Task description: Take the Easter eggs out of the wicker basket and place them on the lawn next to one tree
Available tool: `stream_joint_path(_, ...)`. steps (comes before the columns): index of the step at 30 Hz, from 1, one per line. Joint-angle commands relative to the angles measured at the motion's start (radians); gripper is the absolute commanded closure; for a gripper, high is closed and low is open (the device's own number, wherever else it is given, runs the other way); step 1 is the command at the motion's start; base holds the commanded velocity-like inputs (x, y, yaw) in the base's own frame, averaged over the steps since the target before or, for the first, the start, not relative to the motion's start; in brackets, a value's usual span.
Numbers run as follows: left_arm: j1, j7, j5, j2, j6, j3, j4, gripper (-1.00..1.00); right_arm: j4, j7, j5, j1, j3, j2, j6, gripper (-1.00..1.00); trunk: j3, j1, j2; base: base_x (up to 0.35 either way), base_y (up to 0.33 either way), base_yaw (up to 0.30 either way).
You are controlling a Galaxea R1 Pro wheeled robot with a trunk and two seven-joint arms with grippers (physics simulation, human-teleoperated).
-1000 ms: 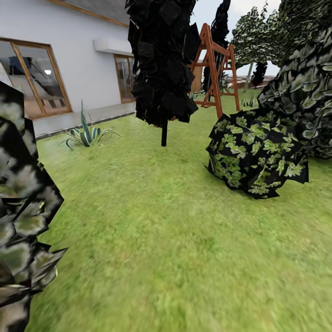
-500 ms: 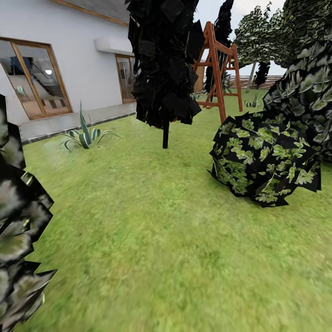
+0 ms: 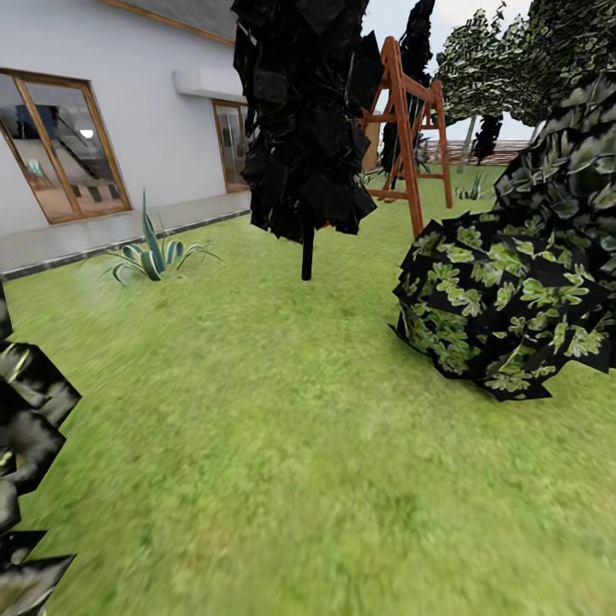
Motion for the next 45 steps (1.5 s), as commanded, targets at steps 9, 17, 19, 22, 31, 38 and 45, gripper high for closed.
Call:
stream_joint_path(9,0.000,0.000,0.001,0.000,-0.003,0.000,0.000,-1.00,0.000,-0.001,-0.003,0.000,0.004,0.001,-0.003,-1.00,-0.001,0.001,0.000,0.340,0.000,0.000)
stream_joint_path(17,0.000,0.000,0.001,0.000,-0.002,0.000,0.000,-1.00,0.000,-0.002,-0.006,0.000,0.003,0.001,-0.003,-1.00,-0.001,0.001,0.000,0.340,0.000,0.000)
stream_joint_path(19,0.000,0.000,0.001,0.000,-0.002,0.000,0.000,-1.00,0.000,-0.002,-0.006,0.000,0.003,0.001,-0.003,-1.00,-0.001,0.001,0.000,0.339,0.000,0.000)
stream_joint_path(22,0.000,0.000,0.001,0.001,-0.003,0.000,0.000,-1.00,0.000,-0.004,-0.003,0.000,0.004,0.002,-0.003,-1.00,-0.001,0.001,0.000,0.339,0.000,0.000)
stream_joint_path(31,0.000,0.000,0.001,0.001,-0.002,0.000,0.000,-1.00,0.000,-0.005,0.002,0.000,0.004,0.003,-0.003,-1.00,-0.001,0.001,0.000,0.340,0.000,0.000)
stream_joint_path(38,0.000,0.000,0.001,0.001,-0.002,0.000,0.000,-1.00,0.000,-0.005,0.002,0.000,0.004,0.003,-0.003,-1.00,-0.001,0.001,0.000,0.339,0.018,0.000)
stream_joint_path(45,0.000,0.000,0.001,0.001,-0.002,0.000,0.000,-1.00,0.000,-0.005,0.002,0.000,0.004,0.003,-0.004,-1.00,-0.001,0.001,0.000,0.339,0.072,0.000)
